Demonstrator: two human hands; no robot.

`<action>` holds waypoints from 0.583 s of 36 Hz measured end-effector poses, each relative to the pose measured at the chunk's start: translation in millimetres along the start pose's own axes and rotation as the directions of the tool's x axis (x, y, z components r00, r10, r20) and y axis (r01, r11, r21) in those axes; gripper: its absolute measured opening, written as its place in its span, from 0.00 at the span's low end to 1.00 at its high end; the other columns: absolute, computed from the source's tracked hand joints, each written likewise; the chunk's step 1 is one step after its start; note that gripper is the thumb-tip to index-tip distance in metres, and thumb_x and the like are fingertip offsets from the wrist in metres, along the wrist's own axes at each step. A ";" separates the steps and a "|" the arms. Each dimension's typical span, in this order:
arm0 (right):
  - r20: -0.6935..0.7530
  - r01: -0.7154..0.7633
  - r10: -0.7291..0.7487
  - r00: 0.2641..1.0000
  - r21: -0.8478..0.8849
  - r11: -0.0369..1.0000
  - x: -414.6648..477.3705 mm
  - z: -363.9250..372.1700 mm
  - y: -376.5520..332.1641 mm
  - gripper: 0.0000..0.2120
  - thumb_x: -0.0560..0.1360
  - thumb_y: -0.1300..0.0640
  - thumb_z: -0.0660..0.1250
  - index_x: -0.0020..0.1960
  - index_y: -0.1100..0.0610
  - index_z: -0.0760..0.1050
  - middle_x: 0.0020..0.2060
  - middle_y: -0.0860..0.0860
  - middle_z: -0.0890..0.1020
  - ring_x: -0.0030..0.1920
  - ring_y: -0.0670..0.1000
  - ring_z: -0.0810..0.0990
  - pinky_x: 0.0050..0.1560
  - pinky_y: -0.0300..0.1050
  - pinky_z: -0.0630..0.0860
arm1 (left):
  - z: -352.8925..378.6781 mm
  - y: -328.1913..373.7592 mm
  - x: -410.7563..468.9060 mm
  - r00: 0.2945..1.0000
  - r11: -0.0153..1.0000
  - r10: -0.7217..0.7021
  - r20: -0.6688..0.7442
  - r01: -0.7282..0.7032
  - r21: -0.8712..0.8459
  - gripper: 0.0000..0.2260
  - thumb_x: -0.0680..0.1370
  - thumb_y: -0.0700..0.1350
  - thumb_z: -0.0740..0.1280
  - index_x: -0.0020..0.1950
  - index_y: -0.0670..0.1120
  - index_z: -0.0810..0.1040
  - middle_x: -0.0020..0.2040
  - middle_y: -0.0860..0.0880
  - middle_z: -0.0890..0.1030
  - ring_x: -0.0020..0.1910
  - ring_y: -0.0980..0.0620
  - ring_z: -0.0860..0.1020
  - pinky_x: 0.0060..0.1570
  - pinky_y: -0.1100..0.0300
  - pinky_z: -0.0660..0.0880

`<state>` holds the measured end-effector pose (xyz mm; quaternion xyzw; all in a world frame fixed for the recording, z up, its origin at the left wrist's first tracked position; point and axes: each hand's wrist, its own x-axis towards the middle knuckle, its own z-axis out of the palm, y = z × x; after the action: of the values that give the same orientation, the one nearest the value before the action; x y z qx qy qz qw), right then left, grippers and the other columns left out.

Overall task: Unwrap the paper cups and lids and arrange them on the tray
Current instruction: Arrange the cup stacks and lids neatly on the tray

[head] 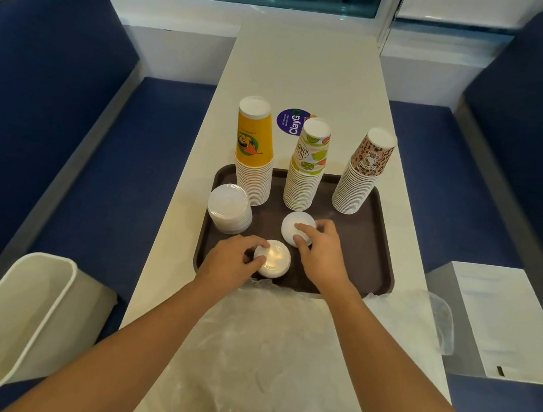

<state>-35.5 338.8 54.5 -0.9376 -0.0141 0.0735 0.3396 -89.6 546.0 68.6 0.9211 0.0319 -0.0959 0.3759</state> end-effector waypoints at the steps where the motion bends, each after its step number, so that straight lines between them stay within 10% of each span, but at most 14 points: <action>1: 0.010 0.014 -0.014 1.000 -0.004 1.000 2.5 0.8 -1.0 0.16 0.84 0.53 0.65 0.70 0.52 0.78 0.69 0.53 0.69 0.68 0.57 0.71 0.69 0.51 0.73 | 1.7 1.1 0.2 1.000 1.000 0.003 0.004 -0.003 -0.018 0.13 0.80 0.49 0.73 0.64 0.59 0.81 0.57 0.54 0.83 0.47 0.56 0.82 0.52 0.61 0.80; 15: -0.130 0.291 -0.299 0.945 -0.081 0.953 -26.8 -2.3 -6.3 0.10 0.79 0.54 0.71 0.60 0.52 0.83 0.66 0.50 0.72 0.64 0.52 0.69 0.57 0.47 0.78 | -6.7 26.9 18.3 0.983 0.995 0.095 -0.157 -0.095 0.009 0.12 0.86 0.48 0.63 0.69 0.54 0.78 0.63 0.54 0.80 0.56 0.55 0.79 0.59 0.58 0.78; 21: 0.091 0.400 -0.390 0.916 -0.234 0.886 -50.7 3.6 -6.1 0.19 0.75 0.49 0.74 0.65 0.49 0.79 0.69 0.49 0.72 0.63 0.55 0.68 0.57 0.52 0.78 | -10.9 50.3 47.8 0.965 0.936 0.242 0.101 -0.260 0.238 0.18 0.86 0.45 0.60 0.75 0.57 0.73 0.75 0.55 0.74 0.72 0.53 0.71 0.73 0.54 0.67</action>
<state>-86.0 341.9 62.3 -0.9483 -0.2204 0.0198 0.2273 -34.5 517.1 101.1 0.9536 -0.1114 -0.0827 0.2670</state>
